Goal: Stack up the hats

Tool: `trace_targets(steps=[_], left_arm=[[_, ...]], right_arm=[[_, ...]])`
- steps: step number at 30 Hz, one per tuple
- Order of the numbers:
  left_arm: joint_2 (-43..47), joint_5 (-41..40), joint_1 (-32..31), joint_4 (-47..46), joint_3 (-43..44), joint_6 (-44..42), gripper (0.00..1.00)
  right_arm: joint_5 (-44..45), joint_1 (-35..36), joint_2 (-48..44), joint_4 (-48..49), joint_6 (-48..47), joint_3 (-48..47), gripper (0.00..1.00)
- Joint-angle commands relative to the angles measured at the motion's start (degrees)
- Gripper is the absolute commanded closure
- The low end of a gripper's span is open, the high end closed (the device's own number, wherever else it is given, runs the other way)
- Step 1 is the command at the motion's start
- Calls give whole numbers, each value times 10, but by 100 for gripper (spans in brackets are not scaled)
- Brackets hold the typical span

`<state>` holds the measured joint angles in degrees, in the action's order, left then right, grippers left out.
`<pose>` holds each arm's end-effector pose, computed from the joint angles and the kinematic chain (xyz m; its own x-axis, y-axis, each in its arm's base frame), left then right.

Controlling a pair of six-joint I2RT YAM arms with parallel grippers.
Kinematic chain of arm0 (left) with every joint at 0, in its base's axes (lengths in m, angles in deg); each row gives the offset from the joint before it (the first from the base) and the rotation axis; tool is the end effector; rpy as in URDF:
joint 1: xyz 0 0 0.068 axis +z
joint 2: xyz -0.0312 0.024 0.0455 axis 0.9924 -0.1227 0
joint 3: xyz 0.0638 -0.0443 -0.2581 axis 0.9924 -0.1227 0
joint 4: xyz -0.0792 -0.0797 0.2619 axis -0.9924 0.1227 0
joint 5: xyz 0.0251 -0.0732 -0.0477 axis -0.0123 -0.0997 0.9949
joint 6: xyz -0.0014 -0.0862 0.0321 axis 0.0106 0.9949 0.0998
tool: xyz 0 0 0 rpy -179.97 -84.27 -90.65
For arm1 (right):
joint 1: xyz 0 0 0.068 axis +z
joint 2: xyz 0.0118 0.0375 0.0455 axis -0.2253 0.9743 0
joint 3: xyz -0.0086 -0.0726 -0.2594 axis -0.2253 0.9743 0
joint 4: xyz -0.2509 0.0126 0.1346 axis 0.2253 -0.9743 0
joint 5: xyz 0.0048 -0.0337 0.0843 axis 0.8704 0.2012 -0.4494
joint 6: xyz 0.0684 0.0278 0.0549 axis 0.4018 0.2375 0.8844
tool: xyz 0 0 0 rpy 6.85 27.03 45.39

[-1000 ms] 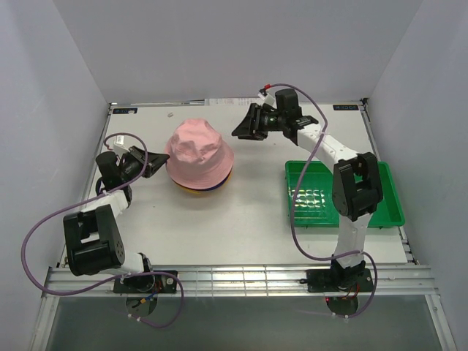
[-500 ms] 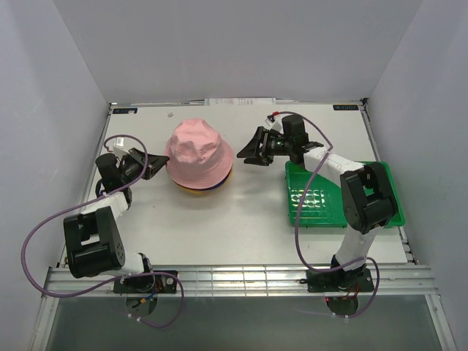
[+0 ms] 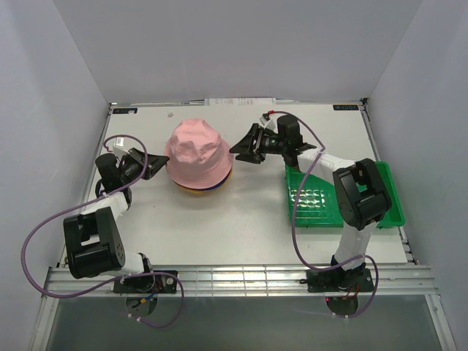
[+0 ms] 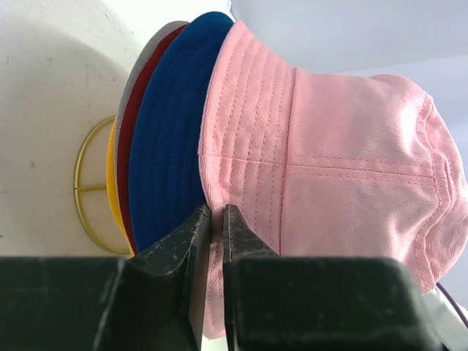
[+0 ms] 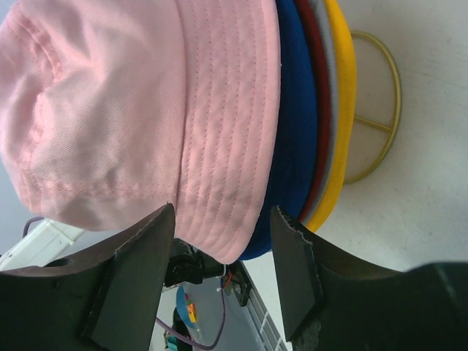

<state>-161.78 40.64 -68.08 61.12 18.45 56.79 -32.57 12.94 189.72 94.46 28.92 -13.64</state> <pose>0.3293 0.0250 0.1711 -0.5840 -0.7493 -0.3124 0.0055 0.3811 -0.9245 0.3973 0.2533 0.2043 -0.9019 0.2741 -0.3338 -0.2354 0.3361 0.9120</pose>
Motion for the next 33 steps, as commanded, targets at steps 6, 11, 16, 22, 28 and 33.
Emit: trace_targets(steps=[6, 11, 16, 22, 28, 33], left_arm=[[17, 11, 2, 15, -6, -15, 100], [17, 10, 2, 15, -8, -14, 100], [17, 11, 2, 15, -9, -14, 100], [18, 11, 2, 15, -12, -15, 100], [17, 10, 2, 15, -17, -16, 100], [18, 10, 2, 15, -18, -16, 100]], right_arm=[[5, 11, 14, 40, 25, -9, 39], [2, 16, 20, 69, 48, -3, 39], [2, 20, 28, 88, 66, 3, 39], [1, 22, 32, 117, 85, 17, 39], [-1, 24, 40, 153, 107, 20, 42], [0, 26, 44, 170, 122, 24, 52]])
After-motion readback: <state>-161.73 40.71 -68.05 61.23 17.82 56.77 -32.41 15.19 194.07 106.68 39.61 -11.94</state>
